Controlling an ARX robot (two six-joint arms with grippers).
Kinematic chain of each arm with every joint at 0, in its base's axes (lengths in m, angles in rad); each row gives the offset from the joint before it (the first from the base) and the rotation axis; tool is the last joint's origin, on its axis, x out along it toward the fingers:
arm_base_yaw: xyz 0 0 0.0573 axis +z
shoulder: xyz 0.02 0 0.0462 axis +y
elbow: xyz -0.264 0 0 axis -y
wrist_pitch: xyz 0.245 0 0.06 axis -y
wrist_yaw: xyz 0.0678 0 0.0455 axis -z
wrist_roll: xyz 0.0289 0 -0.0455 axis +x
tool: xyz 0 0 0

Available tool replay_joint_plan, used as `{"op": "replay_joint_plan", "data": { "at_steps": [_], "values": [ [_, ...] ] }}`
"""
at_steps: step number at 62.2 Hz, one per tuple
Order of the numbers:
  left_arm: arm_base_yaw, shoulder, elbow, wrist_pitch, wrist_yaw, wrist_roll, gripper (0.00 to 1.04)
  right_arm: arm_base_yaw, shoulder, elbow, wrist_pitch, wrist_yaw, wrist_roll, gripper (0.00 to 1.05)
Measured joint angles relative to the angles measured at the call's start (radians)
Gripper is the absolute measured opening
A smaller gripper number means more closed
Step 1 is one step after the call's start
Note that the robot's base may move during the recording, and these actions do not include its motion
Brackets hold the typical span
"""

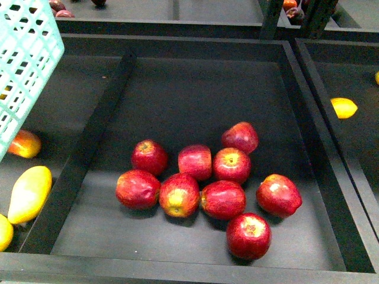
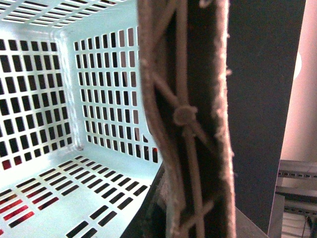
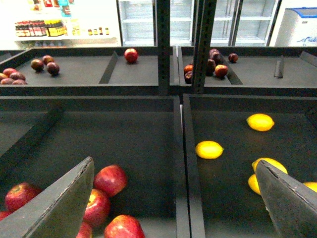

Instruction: Pick lemon and mango into basket

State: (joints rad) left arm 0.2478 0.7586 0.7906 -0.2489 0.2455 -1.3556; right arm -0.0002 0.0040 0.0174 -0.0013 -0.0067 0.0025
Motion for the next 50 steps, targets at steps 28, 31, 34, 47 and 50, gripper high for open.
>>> {"op": "replay_joint_plan", "data": {
  "at_steps": [28,31,34,47,50],
  "values": [
    [-0.26,0.193,0.179,-0.268,-0.041,0.346,0.05,0.0,0.0,0.0,0.0,0.006,0.0,0.96],
    [-0.349,0.249,0.194,-0.248,-0.092,0.37,0.05,0.0,0.0,0.0,0.0,0.007,0.0,0.96],
    [-0.427,0.303,0.215,-0.223,-0.133,0.381,0.05,0.0,0.0,0.0,0.0,0.007,0.0,0.96],
    [-0.692,0.513,0.368,-0.166,-0.171,0.432,0.05,0.0,0.0,0.0,0.0,0.007,0.0,0.96],
    [-0.726,0.551,0.394,-0.162,-0.158,0.428,0.05,0.0,0.0,0.0,0.0,0.007,0.0,0.96]
  ]
}}
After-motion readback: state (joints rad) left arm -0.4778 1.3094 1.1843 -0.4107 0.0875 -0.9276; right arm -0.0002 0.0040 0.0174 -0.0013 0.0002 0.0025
